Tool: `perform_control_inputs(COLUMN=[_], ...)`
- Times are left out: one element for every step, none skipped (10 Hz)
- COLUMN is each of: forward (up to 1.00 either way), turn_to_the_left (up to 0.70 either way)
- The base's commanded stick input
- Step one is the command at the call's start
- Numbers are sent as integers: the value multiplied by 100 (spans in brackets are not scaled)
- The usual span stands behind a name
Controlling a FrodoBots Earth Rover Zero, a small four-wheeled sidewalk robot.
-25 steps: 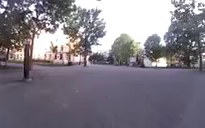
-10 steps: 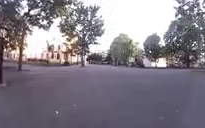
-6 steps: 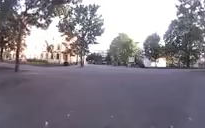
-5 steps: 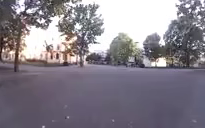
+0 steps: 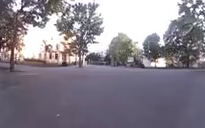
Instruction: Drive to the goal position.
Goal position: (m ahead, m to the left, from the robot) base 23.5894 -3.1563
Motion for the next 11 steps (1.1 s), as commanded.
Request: perform_control_inputs(forward=[70, 70, 70, 70, 70, 70, 70, 70, 70, 70, 70], turn_to_the_left=[0, 0, 0, 0, 0, 0, 0, 0, 0, 0, 0])
